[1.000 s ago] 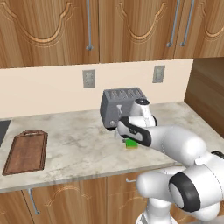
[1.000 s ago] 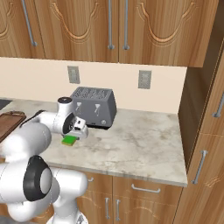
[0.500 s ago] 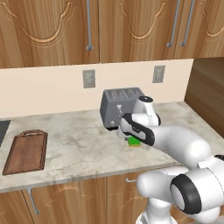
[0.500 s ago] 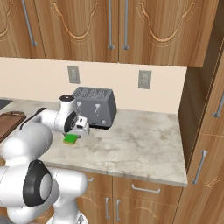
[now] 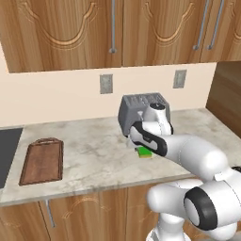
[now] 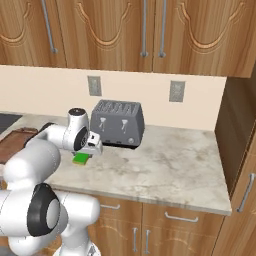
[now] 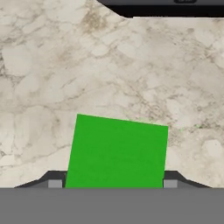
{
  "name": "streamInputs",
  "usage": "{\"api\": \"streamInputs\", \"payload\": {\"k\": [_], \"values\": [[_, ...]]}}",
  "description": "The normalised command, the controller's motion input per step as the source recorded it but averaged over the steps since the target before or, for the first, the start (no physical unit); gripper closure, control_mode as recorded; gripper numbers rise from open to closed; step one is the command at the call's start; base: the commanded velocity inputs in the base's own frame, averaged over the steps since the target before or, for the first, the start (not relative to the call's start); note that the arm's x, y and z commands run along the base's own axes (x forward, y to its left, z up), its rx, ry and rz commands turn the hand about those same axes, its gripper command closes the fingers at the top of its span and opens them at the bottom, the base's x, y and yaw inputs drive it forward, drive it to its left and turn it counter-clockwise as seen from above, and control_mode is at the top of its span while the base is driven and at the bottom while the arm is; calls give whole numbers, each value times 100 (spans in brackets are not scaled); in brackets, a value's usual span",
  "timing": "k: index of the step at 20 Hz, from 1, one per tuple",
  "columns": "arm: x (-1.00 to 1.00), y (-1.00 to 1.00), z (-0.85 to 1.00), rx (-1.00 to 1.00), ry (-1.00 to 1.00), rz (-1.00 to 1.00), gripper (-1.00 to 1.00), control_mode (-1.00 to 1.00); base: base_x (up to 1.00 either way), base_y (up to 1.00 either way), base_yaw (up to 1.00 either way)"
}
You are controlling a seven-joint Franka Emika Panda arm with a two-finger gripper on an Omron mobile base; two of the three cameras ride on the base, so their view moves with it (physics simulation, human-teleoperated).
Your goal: Pick up the sponge from the counter and clean the cutting board by briefly scrubbing or pressing down on the cutting board. Once finished, release the sponge.
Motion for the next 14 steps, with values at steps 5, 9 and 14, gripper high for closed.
{"api": "streamInputs", "payload": {"k": [5,9,14], "values": [[0,0,0,0,0,0,100,100,-7,70,0],[0,0,0,0,0,0,100,100,-12,78,0],[0,0,0,0,0,0,100,100,-16,73,0]]}}
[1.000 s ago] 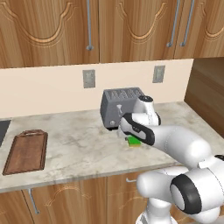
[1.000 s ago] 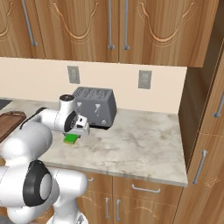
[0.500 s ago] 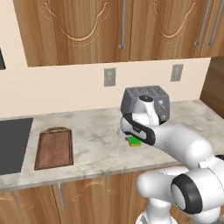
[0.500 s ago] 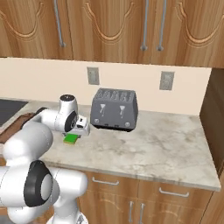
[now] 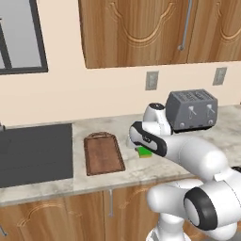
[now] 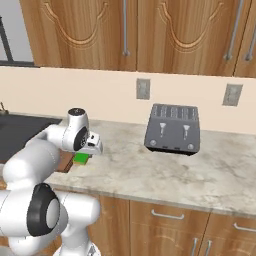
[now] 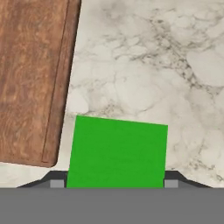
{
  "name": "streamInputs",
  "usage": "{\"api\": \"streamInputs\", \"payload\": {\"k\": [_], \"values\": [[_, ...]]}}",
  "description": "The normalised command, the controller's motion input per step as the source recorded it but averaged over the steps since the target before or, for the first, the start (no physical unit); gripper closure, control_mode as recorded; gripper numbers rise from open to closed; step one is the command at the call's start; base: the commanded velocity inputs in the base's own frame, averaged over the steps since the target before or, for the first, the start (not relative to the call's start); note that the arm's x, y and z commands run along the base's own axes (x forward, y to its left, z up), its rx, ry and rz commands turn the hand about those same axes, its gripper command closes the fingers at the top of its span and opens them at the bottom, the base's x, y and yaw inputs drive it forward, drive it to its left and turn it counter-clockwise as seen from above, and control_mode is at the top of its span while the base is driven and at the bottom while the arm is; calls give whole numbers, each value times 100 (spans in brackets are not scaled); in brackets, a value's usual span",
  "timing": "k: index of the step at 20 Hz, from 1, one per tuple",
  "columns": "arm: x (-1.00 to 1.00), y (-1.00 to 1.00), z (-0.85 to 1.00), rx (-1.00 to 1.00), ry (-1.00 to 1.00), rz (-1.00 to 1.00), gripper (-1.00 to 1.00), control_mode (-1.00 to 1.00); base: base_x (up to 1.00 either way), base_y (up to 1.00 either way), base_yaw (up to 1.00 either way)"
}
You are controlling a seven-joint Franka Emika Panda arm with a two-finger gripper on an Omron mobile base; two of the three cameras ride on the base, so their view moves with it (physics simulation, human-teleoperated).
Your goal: Pick up the sponge from the counter and clean the cutting board by briefly scrubbing or pressing down on the cutting board. Once finished, release the sponge.
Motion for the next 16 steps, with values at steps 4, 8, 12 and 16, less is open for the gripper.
{"api": "streamInputs", "payload": {"k": [4,8,12,16], "values": [[0,0,0,0,0,0,100,100,-3,63,0],[0,0,0,0,0,0,100,100,0,58,0],[0,0,0,0,0,0,100,100,1,39,0],[0,0,0,0,0,0,100,100,11,11,0]]}}
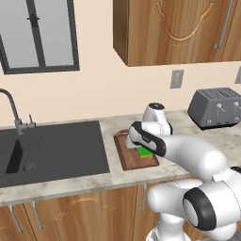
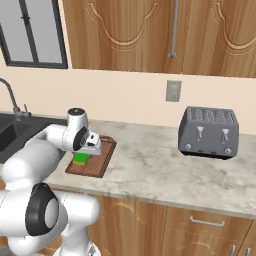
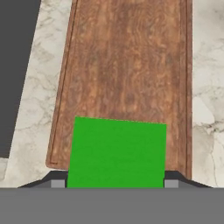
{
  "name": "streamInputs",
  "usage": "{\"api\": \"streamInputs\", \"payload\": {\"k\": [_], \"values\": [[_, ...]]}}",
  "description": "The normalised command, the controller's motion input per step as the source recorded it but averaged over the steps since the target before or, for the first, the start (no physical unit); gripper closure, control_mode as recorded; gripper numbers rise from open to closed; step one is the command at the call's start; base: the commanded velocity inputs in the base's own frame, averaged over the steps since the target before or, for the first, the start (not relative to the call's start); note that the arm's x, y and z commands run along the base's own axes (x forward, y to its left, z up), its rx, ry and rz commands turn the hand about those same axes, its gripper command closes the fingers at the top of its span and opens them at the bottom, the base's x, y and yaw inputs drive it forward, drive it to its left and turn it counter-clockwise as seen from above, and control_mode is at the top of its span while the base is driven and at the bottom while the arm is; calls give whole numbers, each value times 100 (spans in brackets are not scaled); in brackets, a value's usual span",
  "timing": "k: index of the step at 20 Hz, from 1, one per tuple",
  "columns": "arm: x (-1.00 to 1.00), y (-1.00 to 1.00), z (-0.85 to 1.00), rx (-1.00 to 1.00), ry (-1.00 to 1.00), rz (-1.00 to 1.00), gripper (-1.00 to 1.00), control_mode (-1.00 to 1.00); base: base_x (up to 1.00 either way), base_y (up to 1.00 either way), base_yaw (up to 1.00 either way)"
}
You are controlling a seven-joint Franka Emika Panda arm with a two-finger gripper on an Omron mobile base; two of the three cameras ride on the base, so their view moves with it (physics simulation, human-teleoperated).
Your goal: Pick up the sponge from the counter and clean the cutting board by briefly scrubbing or pressing down on the cutting board. Once finished, release the sponge.
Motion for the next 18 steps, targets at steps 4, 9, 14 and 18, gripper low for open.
{"api": "streamInputs", "payload": {"k": [4,9,14,18], "values": [[0,0,0,0,0,0,100,100,21,30,0],[0,0,0,0,0,0,100,100,10,32,0],[0,0,0,0,0,0,100,100,29,15,0],[0,0,0,0,0,0,100,100,18,0,0]]}}
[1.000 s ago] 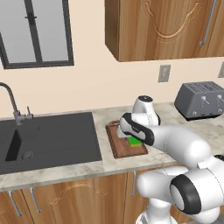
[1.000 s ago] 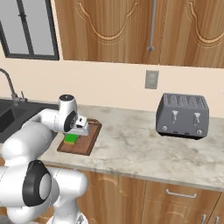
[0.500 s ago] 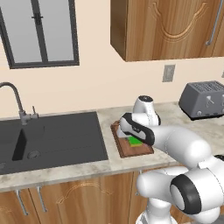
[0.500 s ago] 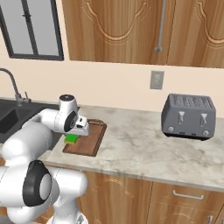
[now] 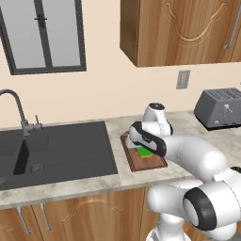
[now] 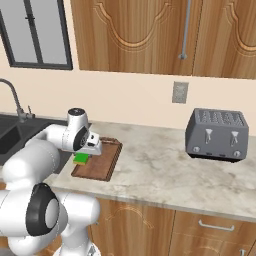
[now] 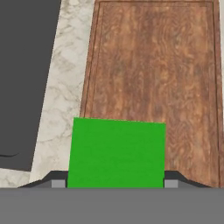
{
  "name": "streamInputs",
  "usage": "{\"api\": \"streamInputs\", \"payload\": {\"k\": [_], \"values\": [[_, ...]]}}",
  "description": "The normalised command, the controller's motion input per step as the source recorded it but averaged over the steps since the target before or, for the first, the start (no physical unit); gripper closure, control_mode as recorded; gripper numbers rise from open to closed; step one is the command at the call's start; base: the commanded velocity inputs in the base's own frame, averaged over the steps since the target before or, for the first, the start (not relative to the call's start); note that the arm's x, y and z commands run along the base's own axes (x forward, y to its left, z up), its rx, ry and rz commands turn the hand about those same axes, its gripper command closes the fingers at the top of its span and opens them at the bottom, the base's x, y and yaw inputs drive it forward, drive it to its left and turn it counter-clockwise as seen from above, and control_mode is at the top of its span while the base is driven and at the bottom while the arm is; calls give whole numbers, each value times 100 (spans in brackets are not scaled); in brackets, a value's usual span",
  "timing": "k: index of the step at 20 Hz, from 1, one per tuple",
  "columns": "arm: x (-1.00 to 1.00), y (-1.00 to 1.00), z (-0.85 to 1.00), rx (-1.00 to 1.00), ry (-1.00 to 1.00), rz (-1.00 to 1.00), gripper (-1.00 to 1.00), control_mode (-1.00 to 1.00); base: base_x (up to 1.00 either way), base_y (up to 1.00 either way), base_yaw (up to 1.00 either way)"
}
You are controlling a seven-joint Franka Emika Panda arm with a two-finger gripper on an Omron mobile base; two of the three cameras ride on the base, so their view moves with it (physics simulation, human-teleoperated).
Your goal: Pick up the sponge from the counter and clean the cutting board by briefly scrubbing or pressing down on the cutting board. Once finished, release the sponge.
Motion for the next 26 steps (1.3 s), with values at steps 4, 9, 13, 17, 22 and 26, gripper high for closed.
{"api": "streamInputs", "payload": {"k": [4,9,13,17,22,26], "values": [[0,0,0,0,0,0,100,100,11,0,0],[0,0,0,0,0,0,100,100,5,0,0],[38,0,-4,0,0,0,100,-100,0,0,0],[42,-7,-21,0,0,0,100,-100,0,0,0],[29,-6,-30,0,2,1,100,-100,0,0,0],[0,2,-25,0,16,0,100,-100,0,0,0]]}}
